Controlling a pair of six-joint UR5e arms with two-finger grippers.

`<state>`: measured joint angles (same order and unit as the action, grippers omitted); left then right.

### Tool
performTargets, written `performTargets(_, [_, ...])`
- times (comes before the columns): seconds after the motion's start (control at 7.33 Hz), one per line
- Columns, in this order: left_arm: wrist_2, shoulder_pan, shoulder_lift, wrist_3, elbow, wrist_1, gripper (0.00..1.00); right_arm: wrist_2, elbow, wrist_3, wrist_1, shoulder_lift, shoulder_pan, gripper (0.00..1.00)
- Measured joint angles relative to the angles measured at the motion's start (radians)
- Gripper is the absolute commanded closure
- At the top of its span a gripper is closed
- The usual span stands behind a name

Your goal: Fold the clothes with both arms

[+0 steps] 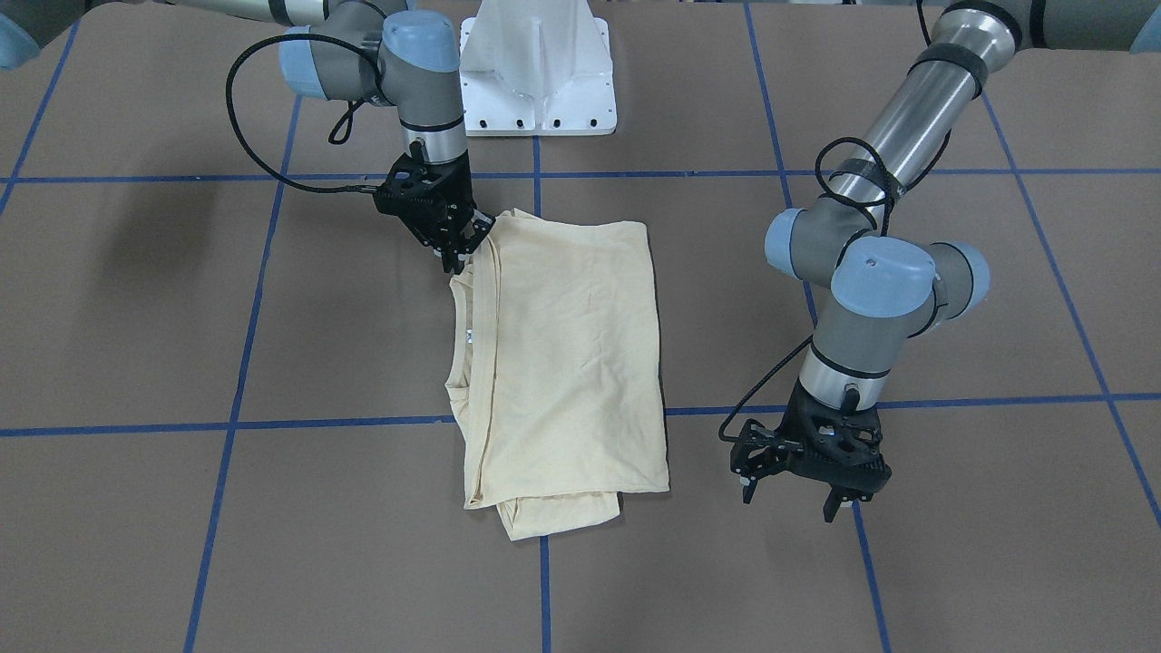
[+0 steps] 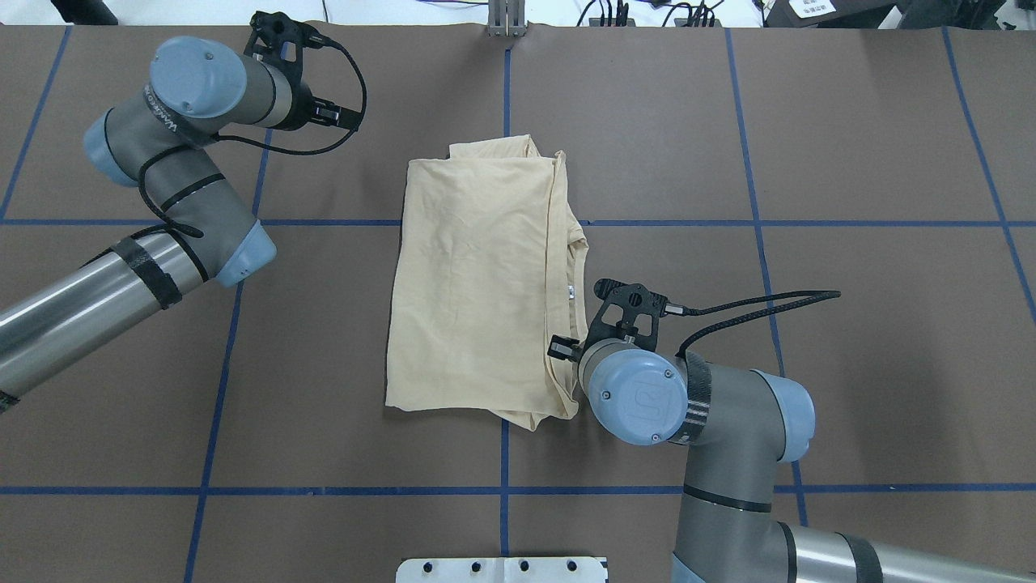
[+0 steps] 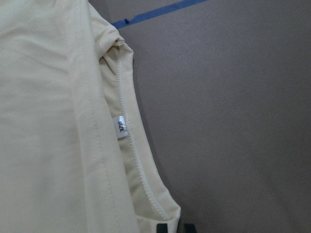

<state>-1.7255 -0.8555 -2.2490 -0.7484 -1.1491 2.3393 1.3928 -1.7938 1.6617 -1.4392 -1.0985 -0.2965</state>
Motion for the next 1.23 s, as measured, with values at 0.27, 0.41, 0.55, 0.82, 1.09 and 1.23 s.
performTargets(0.27, [0.0,0.001,0.005,0.0,-0.005,0.0,0.0,0.013,0.004,-0.057,-0.019,0.032,-0.017,0.0])
performTargets(0.41, [0.0,0.002,0.009,0.0,-0.009,0.0,0.0,0.042,0.007,-0.072,-0.07,0.07,-0.02,0.0])
performTargets(0.55, [0.0,0.002,0.011,0.0,-0.012,0.0,0.0,0.069,0.013,-0.08,-0.123,0.104,-0.014,0.21])
performTargets(0.82, [0.0,0.002,0.016,0.0,-0.015,0.0,0.0,0.087,0.04,-0.141,-0.161,0.128,0.011,0.39])
performTargets(1.09, [0.001,0.003,0.018,-0.001,-0.018,0.0,0.0,0.107,0.076,-0.246,-0.166,0.138,0.017,0.67])
performTargets(1.23, [0.001,0.003,0.018,-0.002,-0.018,0.0,0.0,0.125,0.082,-0.274,-0.167,0.139,0.017,0.89])
